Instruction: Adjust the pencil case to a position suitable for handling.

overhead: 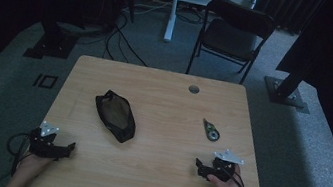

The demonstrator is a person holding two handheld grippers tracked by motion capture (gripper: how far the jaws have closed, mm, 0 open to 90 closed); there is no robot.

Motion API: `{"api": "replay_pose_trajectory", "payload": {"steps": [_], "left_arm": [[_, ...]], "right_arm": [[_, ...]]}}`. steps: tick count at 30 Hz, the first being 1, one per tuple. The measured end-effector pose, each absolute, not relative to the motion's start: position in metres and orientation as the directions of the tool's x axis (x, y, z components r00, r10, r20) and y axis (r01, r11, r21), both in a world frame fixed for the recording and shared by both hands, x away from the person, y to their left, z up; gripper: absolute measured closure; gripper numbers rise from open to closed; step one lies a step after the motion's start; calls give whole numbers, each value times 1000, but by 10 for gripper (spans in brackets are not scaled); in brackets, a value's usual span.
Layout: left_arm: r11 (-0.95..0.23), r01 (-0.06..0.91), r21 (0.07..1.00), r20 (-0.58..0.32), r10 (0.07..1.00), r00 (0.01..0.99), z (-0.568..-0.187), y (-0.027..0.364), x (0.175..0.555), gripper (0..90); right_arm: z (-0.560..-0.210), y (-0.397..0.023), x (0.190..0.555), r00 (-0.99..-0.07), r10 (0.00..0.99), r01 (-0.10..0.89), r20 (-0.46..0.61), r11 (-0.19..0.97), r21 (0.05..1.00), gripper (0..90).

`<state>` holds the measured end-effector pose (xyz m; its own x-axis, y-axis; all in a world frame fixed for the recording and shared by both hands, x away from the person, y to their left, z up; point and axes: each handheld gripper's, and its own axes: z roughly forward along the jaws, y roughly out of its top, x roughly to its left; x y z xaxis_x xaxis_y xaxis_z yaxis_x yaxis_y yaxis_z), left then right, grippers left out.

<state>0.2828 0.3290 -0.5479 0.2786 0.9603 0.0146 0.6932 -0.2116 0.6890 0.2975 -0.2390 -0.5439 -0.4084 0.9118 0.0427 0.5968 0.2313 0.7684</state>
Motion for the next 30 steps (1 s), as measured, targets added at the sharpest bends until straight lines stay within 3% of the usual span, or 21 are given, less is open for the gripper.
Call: {"api": "replay_pose_trajectory", "payload": {"steps": [30], "left_arm": [[-211, 693, 689, 14, 960, 279, -548, 329, 283, 4]], "right_arm": [[-537, -148, 318, -601, 798, 497, 29, 345, 796, 137]]}}
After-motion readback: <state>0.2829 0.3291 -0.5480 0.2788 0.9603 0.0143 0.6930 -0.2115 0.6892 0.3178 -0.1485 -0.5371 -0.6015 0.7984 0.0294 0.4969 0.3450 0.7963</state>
